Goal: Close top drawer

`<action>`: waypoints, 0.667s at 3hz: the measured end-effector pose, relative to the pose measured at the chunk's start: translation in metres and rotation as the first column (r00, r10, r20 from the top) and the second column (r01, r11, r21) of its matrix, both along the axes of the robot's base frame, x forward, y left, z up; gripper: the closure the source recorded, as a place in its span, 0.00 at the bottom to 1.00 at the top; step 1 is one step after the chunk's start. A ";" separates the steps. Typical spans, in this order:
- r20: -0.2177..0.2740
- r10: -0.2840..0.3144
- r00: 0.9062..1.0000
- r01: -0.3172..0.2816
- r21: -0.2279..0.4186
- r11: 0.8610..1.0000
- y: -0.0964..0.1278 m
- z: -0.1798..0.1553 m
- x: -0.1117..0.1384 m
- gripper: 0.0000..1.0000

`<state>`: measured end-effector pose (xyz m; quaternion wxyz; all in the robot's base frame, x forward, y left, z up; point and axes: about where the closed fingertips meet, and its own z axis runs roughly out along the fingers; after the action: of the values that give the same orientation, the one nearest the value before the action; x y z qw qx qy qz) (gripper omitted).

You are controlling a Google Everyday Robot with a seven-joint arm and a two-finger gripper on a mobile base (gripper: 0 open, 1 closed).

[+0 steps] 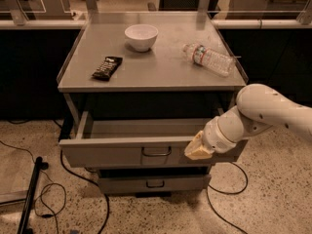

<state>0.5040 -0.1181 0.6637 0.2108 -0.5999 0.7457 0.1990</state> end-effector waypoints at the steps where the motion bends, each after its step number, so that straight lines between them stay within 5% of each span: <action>1: 0.000 0.000 1.000 0.000 0.000 1.000 0.000 0.000 0.000 0.59; 2: 0.000 0.000 1.000 0.000 0.000 1.000 0.000 0.000 0.000 0.36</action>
Offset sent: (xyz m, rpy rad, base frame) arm 0.0000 0.0000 0.0000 0.0000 0.0000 0.0000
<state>0.5040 -0.1181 0.6637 0.2108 -0.6000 0.7456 0.1991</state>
